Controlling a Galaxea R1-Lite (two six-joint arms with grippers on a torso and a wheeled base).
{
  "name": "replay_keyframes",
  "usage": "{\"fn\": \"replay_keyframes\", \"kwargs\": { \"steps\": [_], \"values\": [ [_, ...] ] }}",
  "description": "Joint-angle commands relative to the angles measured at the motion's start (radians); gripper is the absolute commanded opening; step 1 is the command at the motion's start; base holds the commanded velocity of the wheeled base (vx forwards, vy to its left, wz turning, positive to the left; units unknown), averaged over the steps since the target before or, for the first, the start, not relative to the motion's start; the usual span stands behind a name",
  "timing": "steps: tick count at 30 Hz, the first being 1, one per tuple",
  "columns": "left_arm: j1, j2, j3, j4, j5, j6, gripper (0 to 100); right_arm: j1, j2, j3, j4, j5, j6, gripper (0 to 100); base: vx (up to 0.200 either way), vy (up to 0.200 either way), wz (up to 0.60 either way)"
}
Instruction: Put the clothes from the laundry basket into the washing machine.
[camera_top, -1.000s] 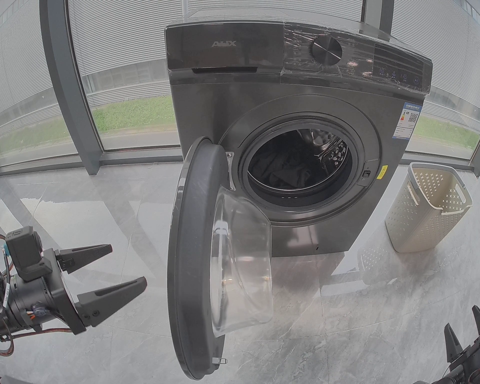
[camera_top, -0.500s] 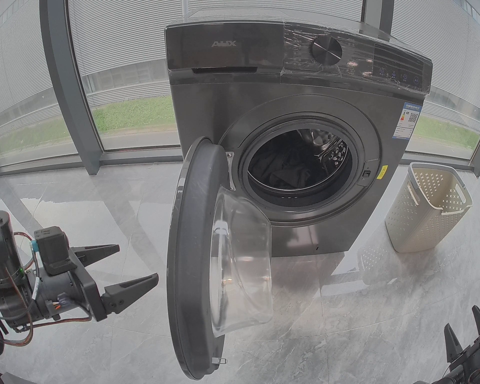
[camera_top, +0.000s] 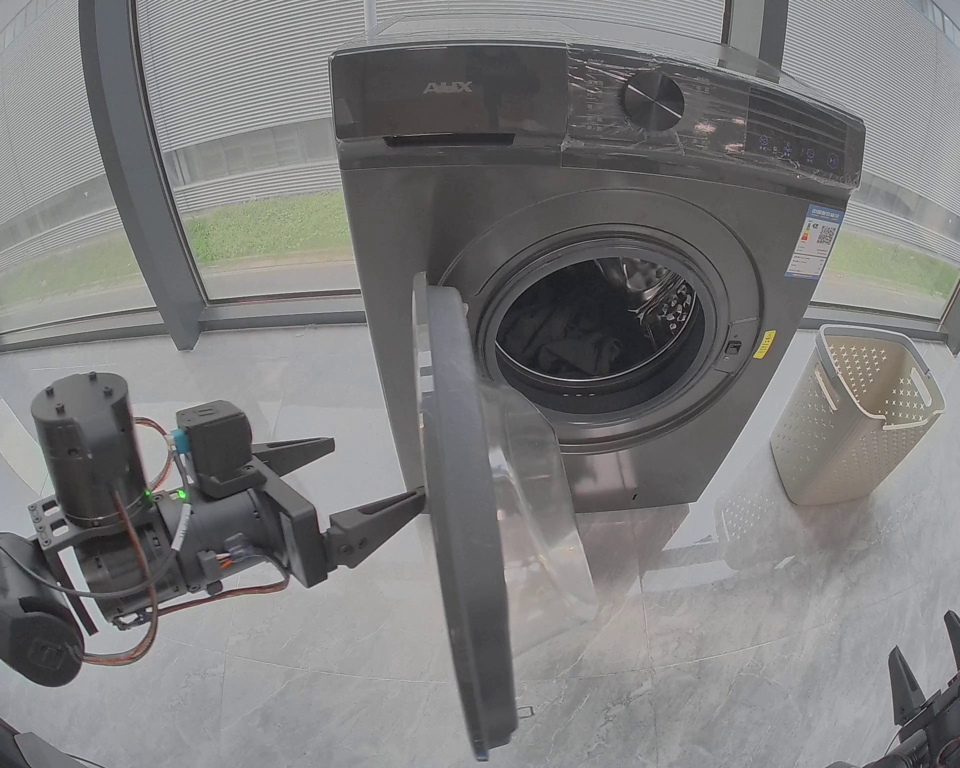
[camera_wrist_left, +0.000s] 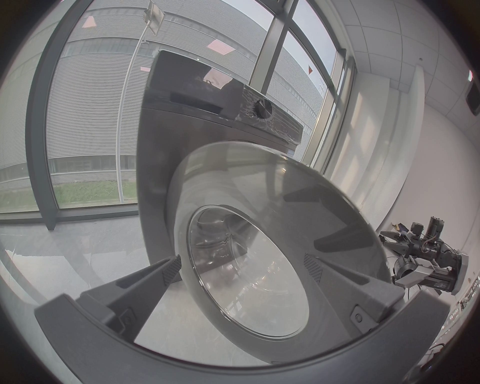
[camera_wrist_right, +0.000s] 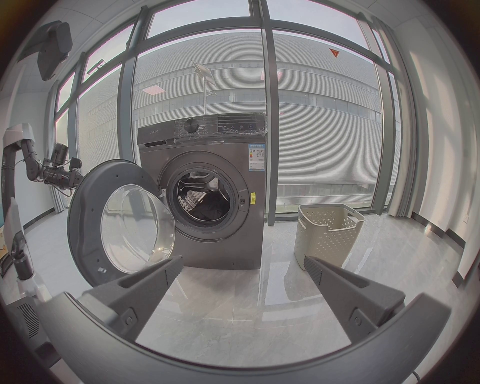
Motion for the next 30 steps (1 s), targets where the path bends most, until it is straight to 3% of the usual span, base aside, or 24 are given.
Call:
{"fn": "replay_keyframes", "kwargs": {
  "steps": [1,30],
  "values": [
    [-0.047,0.118,-0.056,-0.023,0.027,-0.001,100,0.0,-0.016,0.018,0.0,0.0,0.0,100,0.0,0.0,0.0],
    [-0.083,0.376,-0.36,-0.092,0.075,-0.011,100,0.0,-0.016,0.018,0.0,0.0,0.0,100,0.0,0.0,0.0]
  ]
}}
